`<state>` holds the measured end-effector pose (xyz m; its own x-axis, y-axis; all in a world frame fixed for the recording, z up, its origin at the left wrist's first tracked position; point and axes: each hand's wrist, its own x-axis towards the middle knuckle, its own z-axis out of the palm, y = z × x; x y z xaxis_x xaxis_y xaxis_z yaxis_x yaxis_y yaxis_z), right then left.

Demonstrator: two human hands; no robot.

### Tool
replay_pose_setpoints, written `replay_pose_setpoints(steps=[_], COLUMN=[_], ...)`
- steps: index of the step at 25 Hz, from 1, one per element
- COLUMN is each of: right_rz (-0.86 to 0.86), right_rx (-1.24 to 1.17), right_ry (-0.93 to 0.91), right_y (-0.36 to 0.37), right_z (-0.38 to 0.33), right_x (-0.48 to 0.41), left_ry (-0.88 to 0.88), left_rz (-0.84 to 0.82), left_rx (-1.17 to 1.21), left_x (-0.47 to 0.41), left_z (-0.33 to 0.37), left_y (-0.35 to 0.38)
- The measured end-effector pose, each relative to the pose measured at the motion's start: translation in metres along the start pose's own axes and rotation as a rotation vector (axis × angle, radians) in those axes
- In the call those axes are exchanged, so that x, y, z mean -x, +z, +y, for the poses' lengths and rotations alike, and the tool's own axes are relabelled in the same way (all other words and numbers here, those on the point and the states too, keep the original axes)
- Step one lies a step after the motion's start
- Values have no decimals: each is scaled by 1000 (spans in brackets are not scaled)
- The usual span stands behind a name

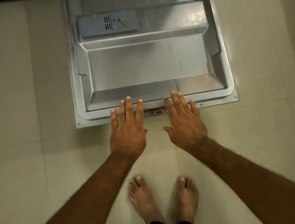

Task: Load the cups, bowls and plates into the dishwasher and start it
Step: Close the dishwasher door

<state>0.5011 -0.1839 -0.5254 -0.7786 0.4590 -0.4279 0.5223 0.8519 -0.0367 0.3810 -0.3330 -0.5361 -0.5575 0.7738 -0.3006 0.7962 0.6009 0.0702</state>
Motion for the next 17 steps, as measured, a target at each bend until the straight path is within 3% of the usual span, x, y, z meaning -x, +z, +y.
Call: replay_pose_setpoints(steps=[8,17], right_rz=[199,406], right_rx=[174,196], right_ry=[-64,-143], right_y=[64,72], right_z=[24,30], right_x=[-54,-67], left_ry=[30,12], left_rz=[152,359], left_rx=[-147,-192], left_x=[-36,-51], left_z=[-10,-22], left_y=[63,83])
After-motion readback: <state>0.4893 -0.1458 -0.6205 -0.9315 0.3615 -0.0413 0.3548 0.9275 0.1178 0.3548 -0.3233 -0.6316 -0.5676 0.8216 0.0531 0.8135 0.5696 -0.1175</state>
